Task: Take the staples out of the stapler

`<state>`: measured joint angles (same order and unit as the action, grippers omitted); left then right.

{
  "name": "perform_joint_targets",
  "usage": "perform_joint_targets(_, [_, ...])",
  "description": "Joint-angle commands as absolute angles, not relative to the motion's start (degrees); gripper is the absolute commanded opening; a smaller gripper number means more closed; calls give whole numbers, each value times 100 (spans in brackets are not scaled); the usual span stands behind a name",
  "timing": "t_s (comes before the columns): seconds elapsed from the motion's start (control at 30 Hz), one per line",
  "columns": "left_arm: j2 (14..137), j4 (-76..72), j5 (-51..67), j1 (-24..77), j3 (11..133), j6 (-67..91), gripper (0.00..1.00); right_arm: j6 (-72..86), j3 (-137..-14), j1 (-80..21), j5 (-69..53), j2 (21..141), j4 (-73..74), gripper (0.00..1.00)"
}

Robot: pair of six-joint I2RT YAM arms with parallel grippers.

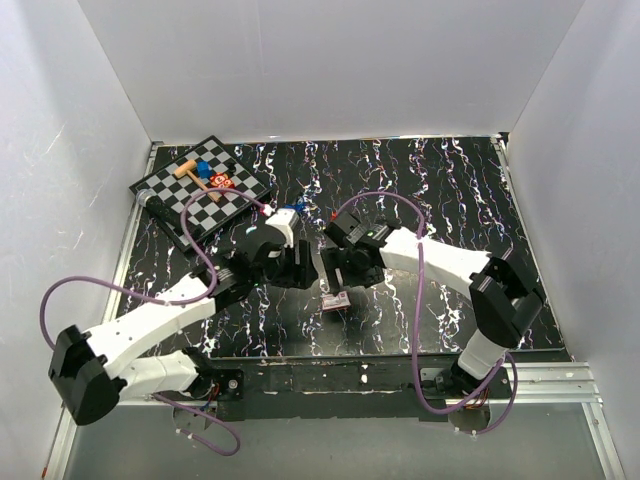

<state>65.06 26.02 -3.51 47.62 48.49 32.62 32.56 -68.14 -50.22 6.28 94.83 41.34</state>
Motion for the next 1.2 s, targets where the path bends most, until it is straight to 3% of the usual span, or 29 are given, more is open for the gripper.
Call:
perform_joint_targets(0.0, [5846, 3084, -808, 4746, 5176, 3226, 75, 3313, -7312, -5291, 756, 9694, 4315, 89])
perform_joint_targets(0.07, [5582, 3260, -940, 4746, 5255, 3191, 98, 3348, -7400, -5378, 721, 9799, 4289, 90])
perform_joint_targets(0.4, [4861, 4139, -1538, 4746, 5827, 2901, 98, 3875, -7796, -5704, 1257, 10309, 4456, 92])
perform_joint_targets(1.17, [4518, 4070, -1749, 4746, 5546, 2610, 98, 4438, -7989, -5775, 1371, 10881, 4570, 94])
